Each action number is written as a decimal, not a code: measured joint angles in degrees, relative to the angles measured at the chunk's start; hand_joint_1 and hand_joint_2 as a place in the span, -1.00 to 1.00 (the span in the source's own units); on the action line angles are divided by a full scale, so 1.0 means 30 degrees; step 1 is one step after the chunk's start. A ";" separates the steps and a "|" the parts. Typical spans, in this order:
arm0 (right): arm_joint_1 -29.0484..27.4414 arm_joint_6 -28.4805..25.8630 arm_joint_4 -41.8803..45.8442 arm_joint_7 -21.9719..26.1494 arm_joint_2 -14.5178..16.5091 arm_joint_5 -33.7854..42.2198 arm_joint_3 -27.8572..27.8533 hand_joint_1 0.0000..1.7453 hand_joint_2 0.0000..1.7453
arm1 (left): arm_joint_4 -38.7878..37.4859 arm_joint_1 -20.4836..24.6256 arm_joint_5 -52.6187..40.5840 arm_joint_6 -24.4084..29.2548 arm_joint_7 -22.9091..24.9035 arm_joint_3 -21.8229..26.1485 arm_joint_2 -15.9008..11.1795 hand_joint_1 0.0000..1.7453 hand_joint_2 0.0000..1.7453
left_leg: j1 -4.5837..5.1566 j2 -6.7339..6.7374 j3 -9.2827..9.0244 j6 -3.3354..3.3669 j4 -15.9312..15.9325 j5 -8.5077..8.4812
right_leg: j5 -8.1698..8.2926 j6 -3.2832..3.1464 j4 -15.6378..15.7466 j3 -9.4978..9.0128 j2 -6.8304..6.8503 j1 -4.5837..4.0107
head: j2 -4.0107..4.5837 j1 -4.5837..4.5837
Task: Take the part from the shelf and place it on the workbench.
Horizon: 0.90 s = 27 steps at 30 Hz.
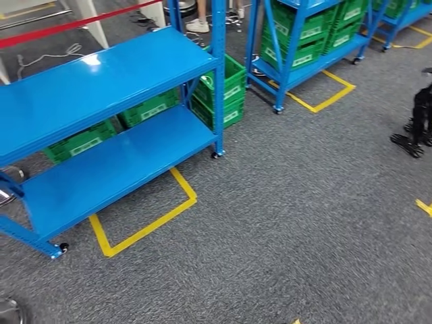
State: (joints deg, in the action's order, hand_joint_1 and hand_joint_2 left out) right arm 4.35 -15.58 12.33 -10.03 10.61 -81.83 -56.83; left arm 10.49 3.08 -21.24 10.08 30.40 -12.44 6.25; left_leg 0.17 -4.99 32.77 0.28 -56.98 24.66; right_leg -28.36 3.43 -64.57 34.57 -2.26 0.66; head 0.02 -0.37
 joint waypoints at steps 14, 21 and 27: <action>0.0024 -0.0002 0.0000 0.0004 -0.0062 -0.0022 -0.0027 -1.00 1.00 | -0.0007 -0.0031 0.0202 -0.0153 -0.0051 0.0007 -0.0018 -1.00 -1.00 | -0.0036 0.1750 0.2026 -0.0833 -0.3636 0.1022 | 0.0378 -0.1030 0.1769 -0.0876 0.1957 -0.0057 | 0.0002 0.0310; 0.0146 -0.0062 0.0005 -0.0007 -0.0077 -0.0038 -0.0029 -1.00 1.00 | -0.0007 0.0061 0.0100 -0.0140 -0.0029 0.0009 -0.0049 -1.00 -1.00 | 0.0145 0.2479 0.0150 -0.0157 0.0057 -0.0011 | -0.0040 -0.0385 0.1738 -0.1250 0.2930 -0.0272 | 0.0000 0.0379; 0.0039 -0.0084 0.0007 0.0024 -0.0077 -0.0026 -0.0037 -1.00 1.00 | -0.0007 0.0051 0.0093 -0.0106 -0.0020 0.0016 -0.0031 -1.00 -1.00 | -0.0006 0.0939 0.0108 0.0138 0.0142 -0.0142 | -0.2128 -0.0073 -0.3447 0.1382 0.0831 -0.0171 | 0.0002 0.0084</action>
State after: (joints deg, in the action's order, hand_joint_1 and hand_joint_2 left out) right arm 4.46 -15.83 12.35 -9.96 10.38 -81.90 -56.94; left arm 10.47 3.23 -20.96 9.76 30.34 -12.39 6.15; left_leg 0.15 -2.17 33.09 0.69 -56.56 24.23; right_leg -34.75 3.21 -74.91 38.72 0.23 0.15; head 0.02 -0.12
